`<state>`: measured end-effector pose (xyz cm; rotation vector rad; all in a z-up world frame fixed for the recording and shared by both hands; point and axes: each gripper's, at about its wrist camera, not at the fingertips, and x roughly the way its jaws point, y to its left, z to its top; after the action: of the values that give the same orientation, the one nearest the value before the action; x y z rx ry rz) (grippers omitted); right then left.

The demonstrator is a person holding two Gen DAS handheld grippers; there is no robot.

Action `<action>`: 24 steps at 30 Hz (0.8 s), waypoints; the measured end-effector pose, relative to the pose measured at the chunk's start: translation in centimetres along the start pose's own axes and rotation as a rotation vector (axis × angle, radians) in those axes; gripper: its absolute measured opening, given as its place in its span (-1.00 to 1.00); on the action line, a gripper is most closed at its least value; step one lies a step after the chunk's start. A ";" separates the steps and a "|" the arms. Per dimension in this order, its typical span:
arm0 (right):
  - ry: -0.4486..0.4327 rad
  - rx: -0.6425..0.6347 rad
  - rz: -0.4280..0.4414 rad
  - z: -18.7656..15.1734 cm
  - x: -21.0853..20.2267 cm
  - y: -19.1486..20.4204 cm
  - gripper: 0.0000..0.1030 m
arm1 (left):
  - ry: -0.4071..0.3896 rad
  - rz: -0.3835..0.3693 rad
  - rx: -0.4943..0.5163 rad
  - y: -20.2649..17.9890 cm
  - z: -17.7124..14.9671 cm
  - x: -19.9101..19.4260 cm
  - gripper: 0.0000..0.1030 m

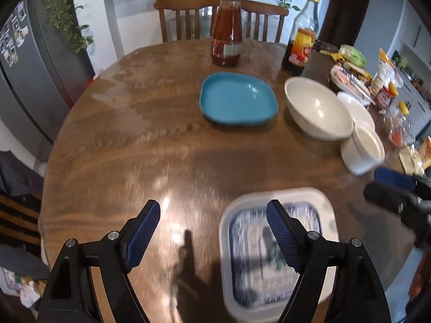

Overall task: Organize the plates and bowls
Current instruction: 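Move the left gripper to the teal plate and grasp its rim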

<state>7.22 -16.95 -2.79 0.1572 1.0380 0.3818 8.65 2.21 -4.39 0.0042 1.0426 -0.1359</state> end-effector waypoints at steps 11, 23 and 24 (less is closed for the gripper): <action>-0.016 0.007 0.033 1.4 -0.2 0.4 0.48 | 0.097 0.040 -0.171 3.5 10.8 9.9 0.58; -0.002 0.063 0.025 1.6 0.4 -1.6 0.48 | 0.175 0.006 -0.099 1.9 13.9 15.7 -0.62; -0.002 0.065 0.023 1.7 0.4 -1.7 0.48 | 0.174 -0.010 -0.089 1.7 13.8 15.6 -0.71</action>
<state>9.26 -18.29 -2.79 0.2281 1.0480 0.3685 28.49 1.25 -10.98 -0.0710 1.2216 -0.0989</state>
